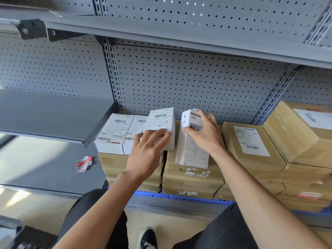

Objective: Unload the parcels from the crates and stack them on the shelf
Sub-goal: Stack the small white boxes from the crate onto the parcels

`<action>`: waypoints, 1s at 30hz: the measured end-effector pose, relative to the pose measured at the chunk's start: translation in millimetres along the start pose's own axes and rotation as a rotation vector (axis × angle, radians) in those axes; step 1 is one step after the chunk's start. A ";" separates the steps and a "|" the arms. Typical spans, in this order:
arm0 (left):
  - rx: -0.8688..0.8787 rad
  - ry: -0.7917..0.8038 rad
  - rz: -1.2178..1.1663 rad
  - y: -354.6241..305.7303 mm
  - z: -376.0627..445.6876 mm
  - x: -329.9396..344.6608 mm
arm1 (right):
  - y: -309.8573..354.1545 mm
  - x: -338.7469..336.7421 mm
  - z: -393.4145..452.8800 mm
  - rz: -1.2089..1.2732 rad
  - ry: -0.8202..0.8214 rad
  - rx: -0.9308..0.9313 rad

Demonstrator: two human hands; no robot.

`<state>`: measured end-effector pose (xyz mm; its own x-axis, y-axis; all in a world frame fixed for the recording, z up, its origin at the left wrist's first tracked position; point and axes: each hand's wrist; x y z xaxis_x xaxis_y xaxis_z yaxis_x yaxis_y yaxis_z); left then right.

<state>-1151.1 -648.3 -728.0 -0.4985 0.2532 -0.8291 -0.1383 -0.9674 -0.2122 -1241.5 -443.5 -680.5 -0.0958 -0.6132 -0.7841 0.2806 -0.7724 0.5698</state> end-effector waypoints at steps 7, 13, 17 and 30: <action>0.020 0.055 0.012 -18.0 4.4 13.5 | -17.4 -12.6 -1.1 -0.034 -0.012 0.044; -0.001 0.092 0.036 -22.4 -1.0 25.3 | -28.3 -9.3 -4.3 0.007 -0.013 0.058; -0.011 0.136 0.080 -22.9 -3.9 32.4 | -31.9 -10.1 -2.6 -0.006 0.024 0.084; 0.052 0.174 0.173 -19.8 -16.7 50.0 | -33.5 1.6 -0.9 -0.028 0.031 0.111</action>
<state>-1158.9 -616.6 -773.9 -0.3642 0.0740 -0.9284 -0.1101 -0.9933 -0.0360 -1250.2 -418.4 -701.1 -0.0724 -0.5872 -0.8062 0.1704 -0.8037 0.5701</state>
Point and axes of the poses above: each hand's wrist, its own z-axis towards the middle knuckle, its own x-axis out of the palm, y = z × x, and after that the axes turned 12 degrees about -x, right-handed
